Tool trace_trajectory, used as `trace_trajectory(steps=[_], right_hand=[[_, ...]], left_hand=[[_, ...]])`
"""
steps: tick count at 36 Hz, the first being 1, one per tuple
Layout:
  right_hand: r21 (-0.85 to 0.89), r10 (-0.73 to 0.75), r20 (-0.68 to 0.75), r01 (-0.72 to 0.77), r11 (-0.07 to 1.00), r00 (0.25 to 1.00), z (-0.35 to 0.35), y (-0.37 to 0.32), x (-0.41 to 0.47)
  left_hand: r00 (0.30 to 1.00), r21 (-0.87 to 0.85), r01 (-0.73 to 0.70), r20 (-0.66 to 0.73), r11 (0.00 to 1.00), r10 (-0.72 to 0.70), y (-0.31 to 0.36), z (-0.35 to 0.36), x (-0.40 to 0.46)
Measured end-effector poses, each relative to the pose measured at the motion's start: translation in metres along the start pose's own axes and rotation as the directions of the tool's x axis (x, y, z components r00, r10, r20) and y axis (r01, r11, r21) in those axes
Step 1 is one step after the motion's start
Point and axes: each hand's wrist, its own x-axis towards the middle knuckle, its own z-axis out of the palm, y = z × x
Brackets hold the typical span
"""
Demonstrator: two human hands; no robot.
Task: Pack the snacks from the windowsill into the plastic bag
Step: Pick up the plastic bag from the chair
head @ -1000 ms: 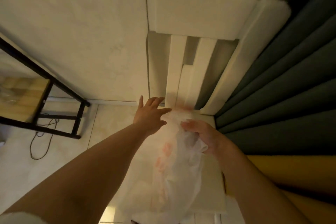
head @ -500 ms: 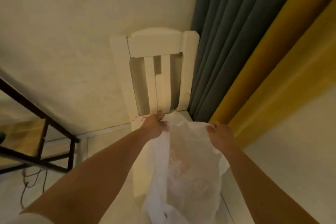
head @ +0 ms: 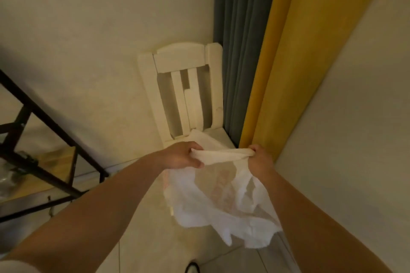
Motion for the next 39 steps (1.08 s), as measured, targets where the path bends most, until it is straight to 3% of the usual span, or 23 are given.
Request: trace_trajectory(steps=[2,5,8,12,15,18,20,26,28,33,36,39], right_hand=[[-0.018,-0.071,-0.02,0.07,0.997,0.997,-0.009,0.006,-0.017],[-0.146,-0.2,-0.016,0.195,0.97,0.98,-0.022,0.02,-0.045],[-0.284,-0.223,0.086,0.238,0.929,0.971,-0.032,0.043,-0.073],[-0.505,-0.111,0.159,0.178,0.845,0.981,-0.034,0.082,-0.101],[-0.493,-0.02,0.123,0.079,0.866,0.992,-0.034,0.109,-0.123],[-0.459,0.062,0.08,-0.019,0.888,0.995,-0.034,0.135,-0.158],[-0.42,0.128,0.036,-0.101,0.902,0.991,-0.032,0.153,-0.184],[-0.204,0.383,-0.136,-0.404,0.892,0.914,-0.024,0.198,-0.275],[-0.176,0.45,-0.172,-0.477,0.861,0.876,-0.024,0.211,-0.309],[-0.109,0.554,-0.236,-0.589,0.801,0.798,-0.031,0.249,-0.386],[-0.005,0.612,-0.308,-0.645,0.765,0.728,-0.04,0.273,-0.428],[0.075,0.647,-0.385,-0.677,0.732,0.658,-0.048,0.298,-0.466]], left_hand=[[0.992,0.334,0.046,-0.129,0.942,-0.003,-0.006,0.016,-0.008],[0.952,0.488,0.166,-0.304,0.857,-0.011,-0.002,0.042,-0.022],[0.925,0.463,0.246,-0.376,0.851,-0.063,-0.002,0.07,-0.037],[0.903,0.342,0.293,-0.405,0.893,-0.142,-0.006,0.105,-0.057],[0.909,0.126,0.275,-0.357,0.953,-0.215,-0.008,0.13,-0.067],[0.922,-0.219,0.236,-0.258,0.947,-0.29,0.0,0.157,-0.08],[0.944,-0.271,0.206,-0.199,0.94,-0.264,0.01,0.173,-0.087],[0.996,-0.041,0.045,-0.071,0.998,-0.048,0.046,0.215,-0.111],[1.0,-0.064,-0.012,-0.003,0.998,0.012,0.06,0.227,-0.121],[0.952,0.016,-0.214,0.228,0.977,0.205,0.093,0.262,-0.142],[0.906,0.217,-0.355,0.321,0.909,0.277,0.113,0.29,-0.155],[0.874,0.413,-0.482,0.288,0.773,0.391,0.141,0.324,-0.172]])
